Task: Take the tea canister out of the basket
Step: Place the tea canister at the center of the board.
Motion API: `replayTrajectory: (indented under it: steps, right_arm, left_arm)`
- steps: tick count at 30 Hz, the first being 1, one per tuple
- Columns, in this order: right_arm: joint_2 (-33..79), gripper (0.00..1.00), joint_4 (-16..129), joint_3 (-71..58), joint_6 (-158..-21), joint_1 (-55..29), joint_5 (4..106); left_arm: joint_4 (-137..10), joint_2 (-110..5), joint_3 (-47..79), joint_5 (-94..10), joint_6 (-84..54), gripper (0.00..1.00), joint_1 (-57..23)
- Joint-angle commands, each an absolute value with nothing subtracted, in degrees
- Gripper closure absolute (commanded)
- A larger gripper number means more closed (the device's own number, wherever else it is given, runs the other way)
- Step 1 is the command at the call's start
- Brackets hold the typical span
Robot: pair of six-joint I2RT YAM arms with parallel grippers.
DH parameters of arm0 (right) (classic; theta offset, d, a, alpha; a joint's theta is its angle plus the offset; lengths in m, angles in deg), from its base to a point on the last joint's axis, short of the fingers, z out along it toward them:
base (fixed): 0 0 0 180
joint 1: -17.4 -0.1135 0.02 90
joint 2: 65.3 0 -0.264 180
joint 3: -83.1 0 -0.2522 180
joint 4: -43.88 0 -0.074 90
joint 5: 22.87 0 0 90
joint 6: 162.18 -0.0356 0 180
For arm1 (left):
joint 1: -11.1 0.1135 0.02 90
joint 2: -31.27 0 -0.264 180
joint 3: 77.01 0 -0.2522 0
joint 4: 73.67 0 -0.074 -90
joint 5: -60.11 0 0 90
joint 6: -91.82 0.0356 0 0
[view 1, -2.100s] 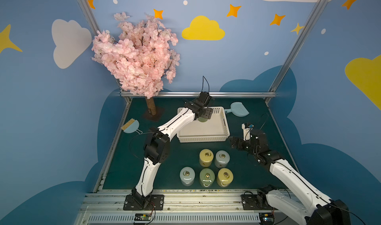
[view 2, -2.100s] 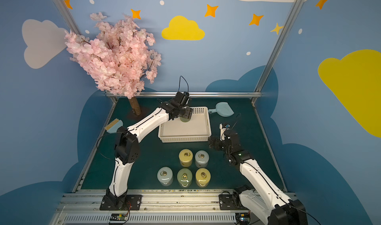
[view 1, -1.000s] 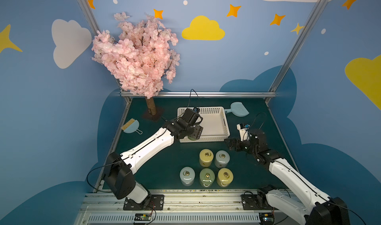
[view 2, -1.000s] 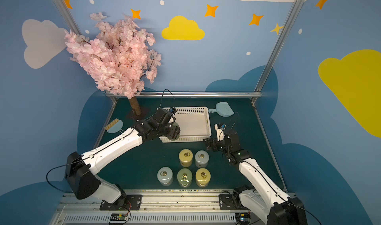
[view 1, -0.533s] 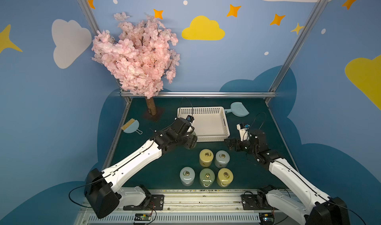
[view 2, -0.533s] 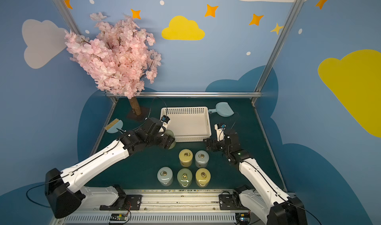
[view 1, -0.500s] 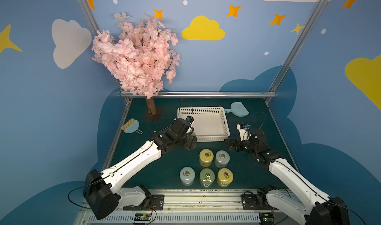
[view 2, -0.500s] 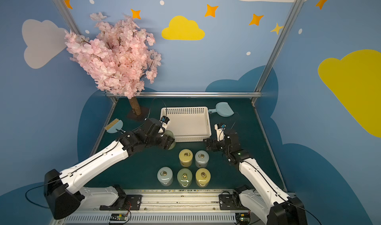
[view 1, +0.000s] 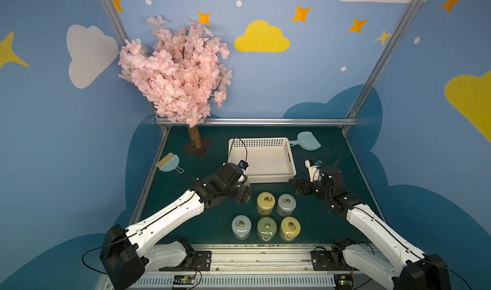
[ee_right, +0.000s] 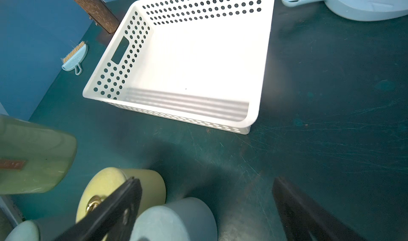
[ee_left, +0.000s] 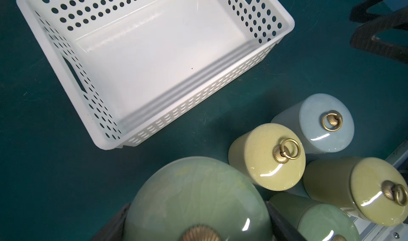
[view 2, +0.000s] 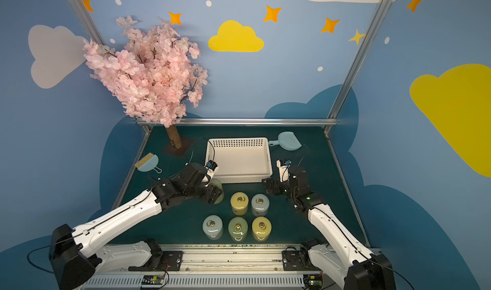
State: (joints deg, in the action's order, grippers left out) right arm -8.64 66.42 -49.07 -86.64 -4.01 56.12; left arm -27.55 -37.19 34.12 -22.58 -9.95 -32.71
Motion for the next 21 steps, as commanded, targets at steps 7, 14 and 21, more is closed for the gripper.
replayTrajectory:
  steps: [7, 14, 21]
  right_arm:
    - [-9.05, 0.02, 65.52, -49.04, -86.07, -3.88, 56.43]
    - [-8.92, 0.02, 65.55, -48.83, -86.16, -3.87, 56.58]
    - [-8.90, 0.02, 65.55, -49.03, -86.16, -3.87, 56.74]
  left_arm:
    - [-38.74, -36.53, 38.85, -21.59, -9.63, 0.50, -34.11]
    - [-41.55, -38.31, 41.09, -20.62, -9.96, 0.50, -34.93]
    - [-43.29, -39.80, 42.36, -20.08, -10.15, 0.50, -35.47]
